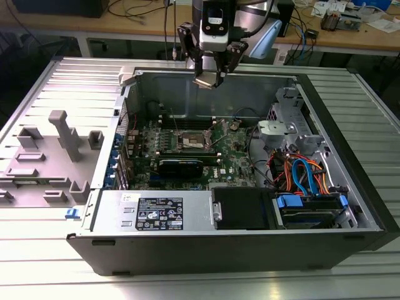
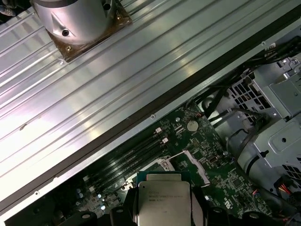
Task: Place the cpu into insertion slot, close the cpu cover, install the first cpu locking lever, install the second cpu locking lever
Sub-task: 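Place the cpu into insertion slot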
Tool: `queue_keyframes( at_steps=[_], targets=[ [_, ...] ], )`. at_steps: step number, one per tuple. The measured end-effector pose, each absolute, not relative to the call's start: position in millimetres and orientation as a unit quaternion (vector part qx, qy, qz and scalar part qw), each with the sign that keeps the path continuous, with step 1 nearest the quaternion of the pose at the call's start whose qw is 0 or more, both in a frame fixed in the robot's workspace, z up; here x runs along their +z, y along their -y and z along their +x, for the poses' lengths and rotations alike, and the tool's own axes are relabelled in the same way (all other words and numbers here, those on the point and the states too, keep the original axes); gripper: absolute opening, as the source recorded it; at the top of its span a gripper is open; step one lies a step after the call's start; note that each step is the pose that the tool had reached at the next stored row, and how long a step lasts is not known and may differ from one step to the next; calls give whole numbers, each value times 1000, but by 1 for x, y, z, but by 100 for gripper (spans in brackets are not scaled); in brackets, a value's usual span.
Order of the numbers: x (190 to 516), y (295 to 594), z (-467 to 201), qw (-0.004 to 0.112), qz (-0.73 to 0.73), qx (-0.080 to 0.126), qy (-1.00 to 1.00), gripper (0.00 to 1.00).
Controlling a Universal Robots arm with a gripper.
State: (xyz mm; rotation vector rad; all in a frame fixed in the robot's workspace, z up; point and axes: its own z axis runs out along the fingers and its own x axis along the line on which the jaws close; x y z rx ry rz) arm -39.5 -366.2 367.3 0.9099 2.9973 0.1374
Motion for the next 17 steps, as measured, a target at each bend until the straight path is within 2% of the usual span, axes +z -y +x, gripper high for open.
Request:
queue_keyframes(
  at_steps=[17],
  targets=[
    [367,367,-40,4,309,44,-950,54]
  ],
)
